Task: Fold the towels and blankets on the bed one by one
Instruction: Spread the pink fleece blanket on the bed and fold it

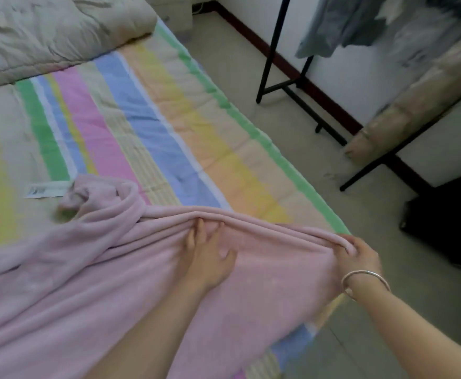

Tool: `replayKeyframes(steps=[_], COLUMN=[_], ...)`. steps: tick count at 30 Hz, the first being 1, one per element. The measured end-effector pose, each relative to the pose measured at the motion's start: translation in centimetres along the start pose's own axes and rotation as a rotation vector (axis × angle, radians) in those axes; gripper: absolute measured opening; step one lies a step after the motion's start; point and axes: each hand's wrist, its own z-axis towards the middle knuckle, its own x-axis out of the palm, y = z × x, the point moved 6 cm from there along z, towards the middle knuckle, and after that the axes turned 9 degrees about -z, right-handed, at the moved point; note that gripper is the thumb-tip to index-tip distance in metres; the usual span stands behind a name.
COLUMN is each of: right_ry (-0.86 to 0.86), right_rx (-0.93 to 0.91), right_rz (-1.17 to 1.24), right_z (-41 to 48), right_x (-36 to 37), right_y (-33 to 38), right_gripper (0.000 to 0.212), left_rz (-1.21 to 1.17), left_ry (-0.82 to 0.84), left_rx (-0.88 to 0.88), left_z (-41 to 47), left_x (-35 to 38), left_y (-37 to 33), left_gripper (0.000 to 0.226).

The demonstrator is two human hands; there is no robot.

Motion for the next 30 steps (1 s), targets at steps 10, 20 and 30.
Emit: replayKeyframes(steps=[10, 20, 30], right_ry=[0.174, 0.175, 0.108], right_rx=[-0.39, -0.594, -0.313], right_rz=[-0.21, -0.445, -0.345], right_z=[6.1, 6.6, 10.5], right_x=[2.3, 3.8, 0.6], right_y=[1.0, 5.8, 3.5], right_gripper=[0.021, 0.013, 0.048], left_rz=[0.2, 0.51, 0.599], left_ry=[-0.228, 0.52, -0.205], left_rx=[0.109, -0.176, -0.035], left_z=[7.1, 8.9, 11.7], left_x=[-2.2, -1.8, -8.4], left_y=[-8.9, -4.6, -7.4], left_gripper=[0.019, 0.038, 0.02])
